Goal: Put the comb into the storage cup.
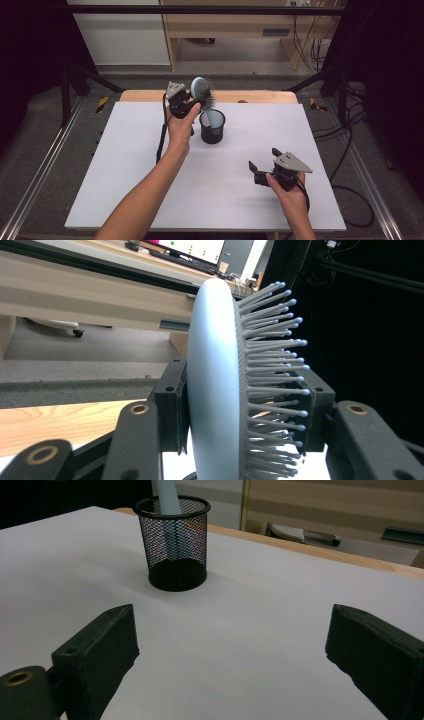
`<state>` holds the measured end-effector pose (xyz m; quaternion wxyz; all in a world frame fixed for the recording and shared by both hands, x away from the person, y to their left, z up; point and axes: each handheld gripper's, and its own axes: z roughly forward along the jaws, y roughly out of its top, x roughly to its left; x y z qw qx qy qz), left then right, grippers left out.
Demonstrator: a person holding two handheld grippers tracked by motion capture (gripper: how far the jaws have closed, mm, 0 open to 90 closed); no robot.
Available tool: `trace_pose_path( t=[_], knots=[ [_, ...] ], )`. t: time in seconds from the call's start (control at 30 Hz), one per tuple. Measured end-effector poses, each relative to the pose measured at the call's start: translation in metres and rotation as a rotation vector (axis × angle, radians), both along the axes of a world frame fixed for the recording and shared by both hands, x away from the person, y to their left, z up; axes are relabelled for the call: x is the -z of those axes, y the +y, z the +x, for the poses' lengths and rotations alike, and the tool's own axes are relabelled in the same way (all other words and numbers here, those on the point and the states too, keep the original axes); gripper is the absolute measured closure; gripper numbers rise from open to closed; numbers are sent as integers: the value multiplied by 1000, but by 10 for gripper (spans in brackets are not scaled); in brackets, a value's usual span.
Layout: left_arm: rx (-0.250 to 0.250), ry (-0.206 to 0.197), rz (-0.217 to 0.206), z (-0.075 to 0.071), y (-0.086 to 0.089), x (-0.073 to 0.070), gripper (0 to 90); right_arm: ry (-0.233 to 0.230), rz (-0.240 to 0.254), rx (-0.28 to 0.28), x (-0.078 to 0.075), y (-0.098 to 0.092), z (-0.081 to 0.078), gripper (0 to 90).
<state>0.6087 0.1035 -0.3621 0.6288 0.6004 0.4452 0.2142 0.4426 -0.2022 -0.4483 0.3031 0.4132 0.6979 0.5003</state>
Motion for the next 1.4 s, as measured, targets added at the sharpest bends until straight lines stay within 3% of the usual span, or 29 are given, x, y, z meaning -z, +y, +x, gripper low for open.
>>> trace_pose_path(
  t=[1.0,1.4],
  knots=[
    [-1,12,38,2,-11,19,504,0,5,-4,-1,-2,0,65],
    [-7,21,38,3,-8,20,497,3,6,-5,-1,-3,0,64]
  ],
)
